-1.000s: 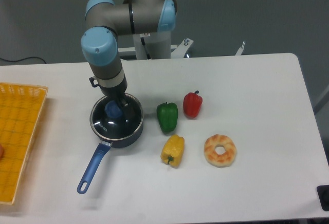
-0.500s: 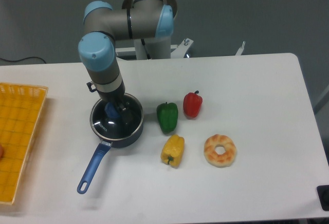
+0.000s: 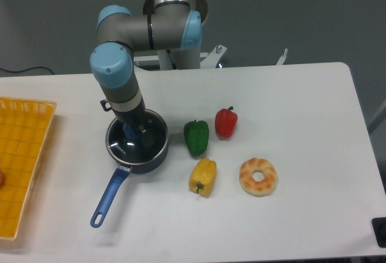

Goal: Open the lid
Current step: 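Lower the gripper onto the blue lid knob and close on it, then lift the glass lid by its knob off the saucepan rim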

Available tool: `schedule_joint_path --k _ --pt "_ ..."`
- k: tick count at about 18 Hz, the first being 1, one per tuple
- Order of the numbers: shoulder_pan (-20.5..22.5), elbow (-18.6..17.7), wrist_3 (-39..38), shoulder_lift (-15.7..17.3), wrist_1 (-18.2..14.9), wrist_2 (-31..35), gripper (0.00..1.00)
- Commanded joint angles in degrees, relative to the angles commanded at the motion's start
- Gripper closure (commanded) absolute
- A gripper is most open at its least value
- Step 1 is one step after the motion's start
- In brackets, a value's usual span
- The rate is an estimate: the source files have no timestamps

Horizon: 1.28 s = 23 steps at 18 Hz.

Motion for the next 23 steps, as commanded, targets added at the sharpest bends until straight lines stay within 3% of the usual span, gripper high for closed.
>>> schedule_joint_path --k 23 --pt "-0.53 0.26 0.62 0.0 0.7 0.0 0.3"
